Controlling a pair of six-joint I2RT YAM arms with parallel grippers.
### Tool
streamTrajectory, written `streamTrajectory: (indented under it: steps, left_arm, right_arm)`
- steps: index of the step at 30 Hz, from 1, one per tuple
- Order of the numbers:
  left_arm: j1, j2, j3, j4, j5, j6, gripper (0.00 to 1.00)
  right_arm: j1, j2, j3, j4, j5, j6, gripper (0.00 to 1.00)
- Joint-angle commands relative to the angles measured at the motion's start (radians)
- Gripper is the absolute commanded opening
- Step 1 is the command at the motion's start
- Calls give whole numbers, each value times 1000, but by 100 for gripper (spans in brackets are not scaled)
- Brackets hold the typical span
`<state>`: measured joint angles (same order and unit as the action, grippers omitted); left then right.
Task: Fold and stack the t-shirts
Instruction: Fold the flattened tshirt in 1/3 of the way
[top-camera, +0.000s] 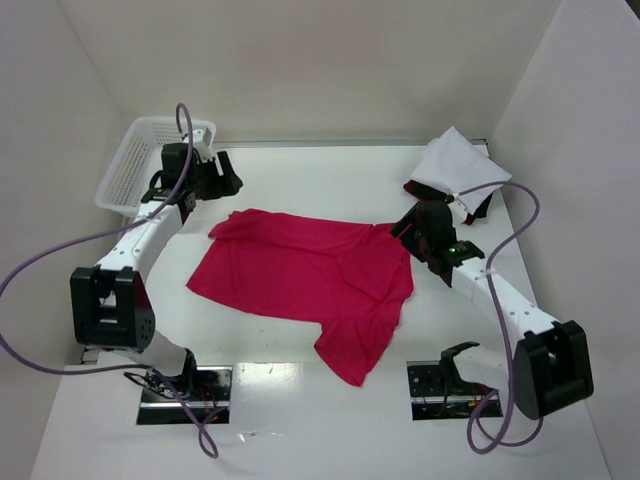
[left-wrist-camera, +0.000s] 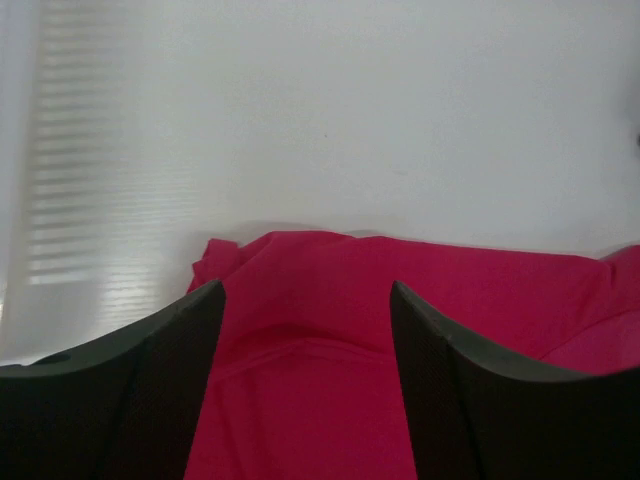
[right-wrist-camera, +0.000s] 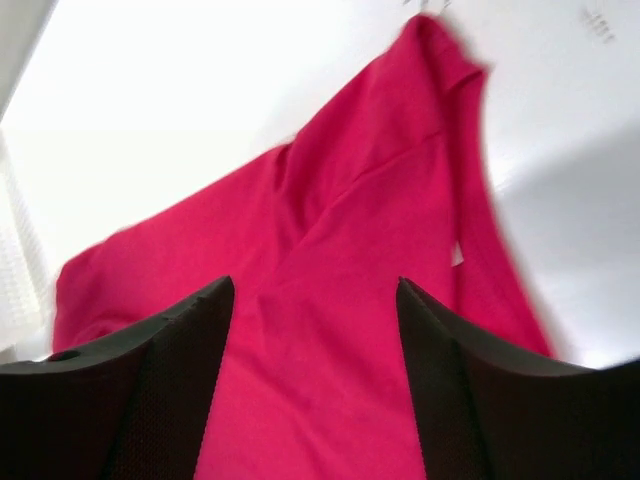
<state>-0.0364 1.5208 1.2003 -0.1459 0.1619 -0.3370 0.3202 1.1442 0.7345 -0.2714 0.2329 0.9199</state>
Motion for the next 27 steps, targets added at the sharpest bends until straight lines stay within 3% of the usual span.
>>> streamTrajectory:
  steps: [1,2,5,7,12,13,14,19,27]
  left_arm:
    - [-26,94,42,40,82,27,74]
    - [-36,143,63,40,82,27,64]
    - [-62,231,87,40,82,27,50]
    - [-71,266,99,40,82,27,42]
    - [-71,366,157,20,25,29,37]
    - [-71,380,157,20,16,29,33]
    - [-71,401,172,20,16,29,22]
    - [-71,455,191,11,16,29,0]
    - [-82,506,211,-32,-31,20,0]
  right_arm:
    - [-20,93,68,75,51,-49,58]
    - [-20,116,80,89,51,-58,53]
    - [-20,215,89,121,40,-58,41]
    - [-20,262,114,121,49,-69,41]
    - [-20,406,180,121,59,-95,46]
    - [-20,428,180,121,59,-95,46]
    - [-20,449,201,121,59,-95,44]
    - [-20,563,236,121,59,-95,19]
    - [-30,620,267,92,77,-104,12]
